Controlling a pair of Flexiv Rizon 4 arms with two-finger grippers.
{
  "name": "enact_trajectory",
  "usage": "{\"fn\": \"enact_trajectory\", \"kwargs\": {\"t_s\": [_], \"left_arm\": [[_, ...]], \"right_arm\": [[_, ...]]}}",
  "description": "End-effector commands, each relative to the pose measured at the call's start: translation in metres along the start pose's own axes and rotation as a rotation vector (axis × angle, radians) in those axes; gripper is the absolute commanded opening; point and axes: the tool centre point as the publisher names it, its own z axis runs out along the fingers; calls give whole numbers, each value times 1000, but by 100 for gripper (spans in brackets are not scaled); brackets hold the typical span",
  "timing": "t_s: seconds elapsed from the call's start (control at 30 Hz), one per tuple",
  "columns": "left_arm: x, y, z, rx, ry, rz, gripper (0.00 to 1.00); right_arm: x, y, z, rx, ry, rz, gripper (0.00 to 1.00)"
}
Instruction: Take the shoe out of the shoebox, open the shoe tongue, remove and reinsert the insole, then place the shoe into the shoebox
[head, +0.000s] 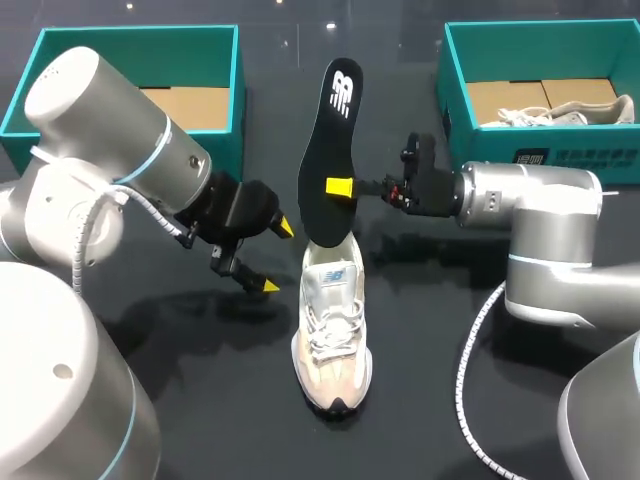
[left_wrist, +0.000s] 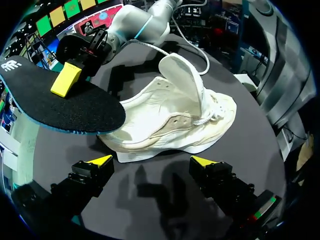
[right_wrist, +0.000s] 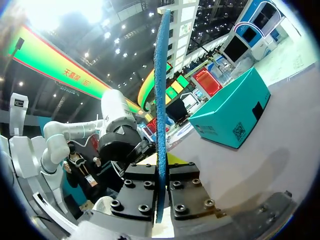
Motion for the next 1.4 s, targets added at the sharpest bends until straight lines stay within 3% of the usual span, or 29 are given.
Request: {"fn": "enact_trajectory", "kwargs": {"t_s": [0.03, 0.2, 0.7, 1.4], "left_arm": [[0, -1, 4, -13, -5, -21, 100], [-2, -3, 11, 13, -1, -95, 100], [-11, -4, 13, -22, -35, -96, 100], [-14, -2, 17, -25, -37, -97, 100]], "right_arm": [[0, -1, 1, 3, 0, 1, 0], [-1, -2, 0, -1, 7, 0, 0], [2, -16, -5, -3, -25, -17, 0], [-4, -16, -8, -3, -93, -64, 0]]}}
